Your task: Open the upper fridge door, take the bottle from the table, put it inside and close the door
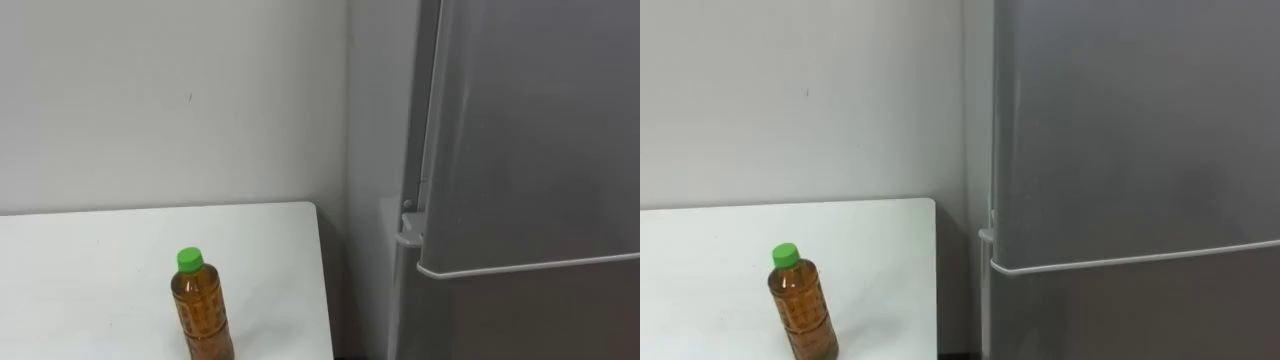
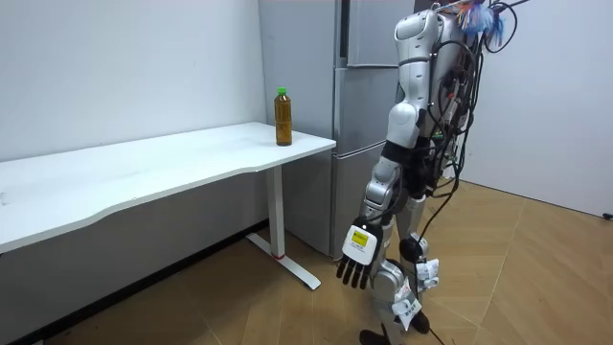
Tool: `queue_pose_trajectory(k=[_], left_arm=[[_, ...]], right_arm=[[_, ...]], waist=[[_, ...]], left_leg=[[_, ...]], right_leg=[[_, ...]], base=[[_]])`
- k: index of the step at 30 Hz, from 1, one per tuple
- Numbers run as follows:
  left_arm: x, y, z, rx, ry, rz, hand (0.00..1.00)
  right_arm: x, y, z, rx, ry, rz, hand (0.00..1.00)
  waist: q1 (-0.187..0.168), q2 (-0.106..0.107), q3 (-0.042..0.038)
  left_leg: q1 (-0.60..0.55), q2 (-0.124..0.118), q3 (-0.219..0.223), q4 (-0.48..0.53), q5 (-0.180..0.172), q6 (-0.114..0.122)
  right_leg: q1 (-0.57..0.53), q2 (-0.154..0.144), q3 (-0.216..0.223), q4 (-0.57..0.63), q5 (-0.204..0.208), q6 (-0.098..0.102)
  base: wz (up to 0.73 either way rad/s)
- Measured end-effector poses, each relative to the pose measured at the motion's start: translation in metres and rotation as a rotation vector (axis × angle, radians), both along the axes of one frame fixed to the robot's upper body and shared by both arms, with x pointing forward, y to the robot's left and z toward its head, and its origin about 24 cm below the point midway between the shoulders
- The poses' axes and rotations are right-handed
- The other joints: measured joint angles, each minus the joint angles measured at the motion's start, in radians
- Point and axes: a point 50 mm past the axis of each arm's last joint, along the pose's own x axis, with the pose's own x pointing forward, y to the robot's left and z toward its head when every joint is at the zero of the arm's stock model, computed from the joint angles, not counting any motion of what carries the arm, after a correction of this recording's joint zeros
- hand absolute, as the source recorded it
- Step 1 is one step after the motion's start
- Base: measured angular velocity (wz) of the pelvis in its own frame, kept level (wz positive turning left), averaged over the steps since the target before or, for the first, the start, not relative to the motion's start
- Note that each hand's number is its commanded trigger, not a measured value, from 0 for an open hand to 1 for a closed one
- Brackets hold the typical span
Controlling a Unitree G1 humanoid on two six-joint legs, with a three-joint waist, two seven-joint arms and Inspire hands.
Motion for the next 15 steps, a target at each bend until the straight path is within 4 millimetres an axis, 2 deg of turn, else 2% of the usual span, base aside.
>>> queue_pose_trajectory(k=[6, 15], left_arm=[[-0.0002, -0.0011, -0.0002, 0.003, 0.017, -0.066, 0.00], [-0.0004, -0.0019, -0.0005, 0.001, 0.022, -0.066, 0.00]], right_arm=[[-0.0001, 0.0000, 0.0000, 0.001, 0.000, 0.000, 0.00], [0.0000, 0.0001, 0.0001, 0.009, -0.005, 0.002, 0.00]], waist=[[0.000, 0.000, -0.0001], [-0.001, 0.000, -0.0001]], left_leg=[[0.000, 0.000, 0.000, 0.001, 0.000, 0.000], [0.000, 0.000, 0.001, 0.001, 0.000, 0.000]], right_leg=[[0.001, 0.000, 0.000, 0.001, 0.000, 0.000], [0.001, 0.000, 0.000, 0.000, 0.000, 0.000]], base=[[0.00], [0.00]])
